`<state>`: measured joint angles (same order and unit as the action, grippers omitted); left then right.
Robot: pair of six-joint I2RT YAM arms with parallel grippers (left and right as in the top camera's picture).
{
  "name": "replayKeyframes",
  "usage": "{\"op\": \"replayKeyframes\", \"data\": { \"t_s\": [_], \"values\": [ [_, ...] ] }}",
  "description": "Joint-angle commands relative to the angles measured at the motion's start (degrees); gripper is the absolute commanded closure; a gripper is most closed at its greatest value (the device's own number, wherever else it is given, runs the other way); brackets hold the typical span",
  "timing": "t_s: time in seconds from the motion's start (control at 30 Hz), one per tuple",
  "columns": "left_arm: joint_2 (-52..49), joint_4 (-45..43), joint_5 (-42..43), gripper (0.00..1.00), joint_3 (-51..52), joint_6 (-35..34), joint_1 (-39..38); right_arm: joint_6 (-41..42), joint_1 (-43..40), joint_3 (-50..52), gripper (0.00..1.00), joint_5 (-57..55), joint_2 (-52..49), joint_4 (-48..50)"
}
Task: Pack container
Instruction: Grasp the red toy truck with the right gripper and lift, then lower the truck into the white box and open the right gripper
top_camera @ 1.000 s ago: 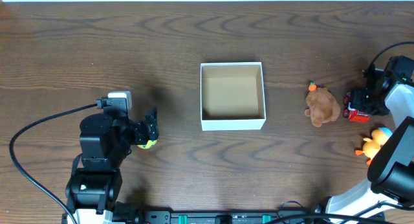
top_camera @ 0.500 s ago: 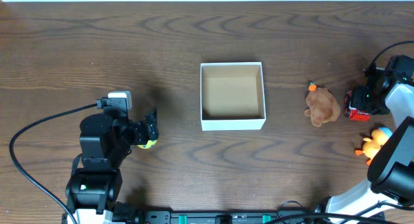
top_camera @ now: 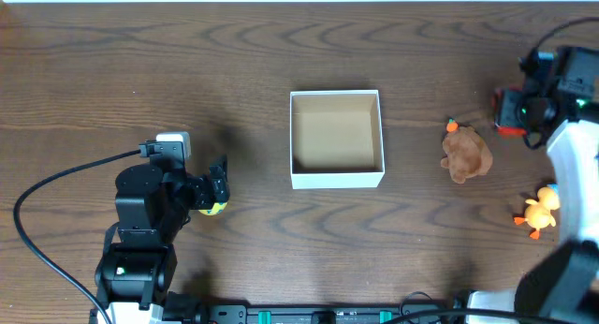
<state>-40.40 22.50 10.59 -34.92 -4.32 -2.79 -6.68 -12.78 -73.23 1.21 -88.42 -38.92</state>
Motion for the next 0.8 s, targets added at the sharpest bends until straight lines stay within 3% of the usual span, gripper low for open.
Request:
{"op": "replayKeyframes", "data": {
  "t_s": [0.0, 0.27, 0.37, 0.57, 0.77],
  "values": [
    [0.0, 0.0, 0.3, 0.02, -1.7, -0.3, -0.1, 6.2, 7.8, -1.2, 0.99, 0.3, 4.9, 0.3],
    [0.0, 0.0, 0.3, 0.02, -1.7, -0.3, -0.1, 27.0, 28.0, -1.2, 0.99, -4.1, 6.8, 5.2],
    [0.0, 0.0, 0.3, 0.02, -1.7, -0.3, -0.1, 29.9, 34.6, -1.2, 0.99, -9.3, 5.4, 6.5],
    [0.0, 0.0, 0.3, 0.02, -1.7, -0.3, -0.1, 32.3, 41.5, -1.2, 0.99, -12.4, -0.1, 6.7],
    [0.0, 0.0, 0.3, 0.02, -1.7, -0.3, -0.1, 38.3, 42.4, -1.2, 0.99, -12.4, -6.6, 6.3]
  ]
}}
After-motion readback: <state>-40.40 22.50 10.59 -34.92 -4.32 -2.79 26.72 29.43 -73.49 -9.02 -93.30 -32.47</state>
